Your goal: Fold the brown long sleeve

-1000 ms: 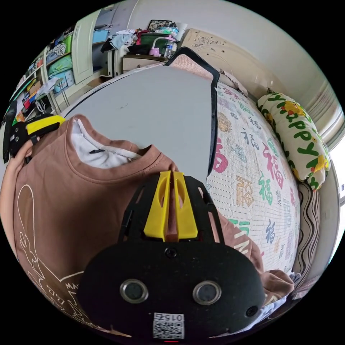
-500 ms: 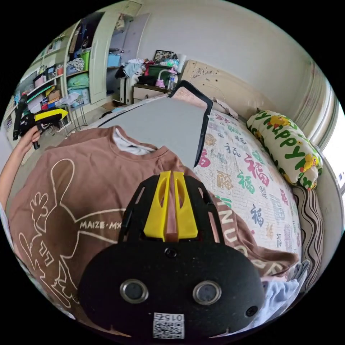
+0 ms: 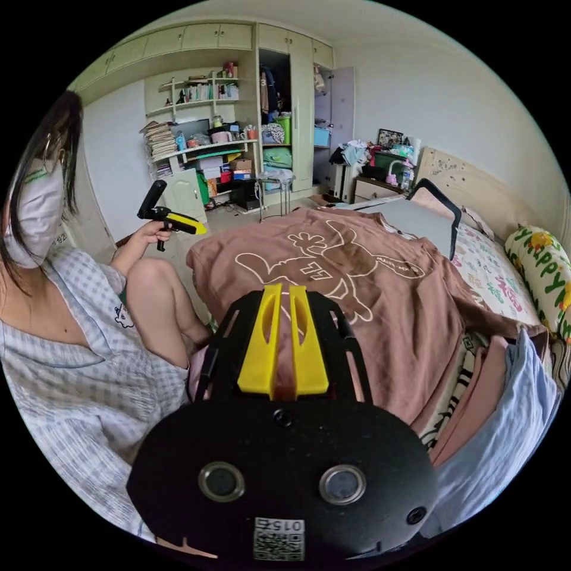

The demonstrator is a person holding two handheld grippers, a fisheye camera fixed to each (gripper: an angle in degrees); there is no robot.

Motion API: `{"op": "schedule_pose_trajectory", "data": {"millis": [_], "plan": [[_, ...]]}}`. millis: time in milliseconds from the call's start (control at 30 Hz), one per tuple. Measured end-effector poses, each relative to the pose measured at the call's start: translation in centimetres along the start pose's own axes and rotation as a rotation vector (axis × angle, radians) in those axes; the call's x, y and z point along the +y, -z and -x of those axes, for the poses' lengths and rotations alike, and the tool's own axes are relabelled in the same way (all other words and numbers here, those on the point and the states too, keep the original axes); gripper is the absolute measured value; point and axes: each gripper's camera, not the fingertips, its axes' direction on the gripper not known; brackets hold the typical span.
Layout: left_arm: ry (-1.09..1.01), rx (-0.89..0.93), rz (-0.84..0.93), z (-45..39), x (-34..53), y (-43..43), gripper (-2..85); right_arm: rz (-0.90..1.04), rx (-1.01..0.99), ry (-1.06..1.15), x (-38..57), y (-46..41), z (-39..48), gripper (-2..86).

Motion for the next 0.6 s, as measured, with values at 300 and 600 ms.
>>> {"op": "schedule_pose_trajectory", "data": {"millis": [300, 600], "plan": [[0.048, 0.262, -0.006, 0.1, -1.3, 3.0, 1.2, 0.149, -0.073, 0.093, 1.5, -3.1, 3.9, 12.2], [0.004, 0.346, 0.004, -1.0, -3.8, 3.6, 1.4, -0.028, 0.22, -0.529, 18.8, 8.6, -4.6, 13.9]]}}
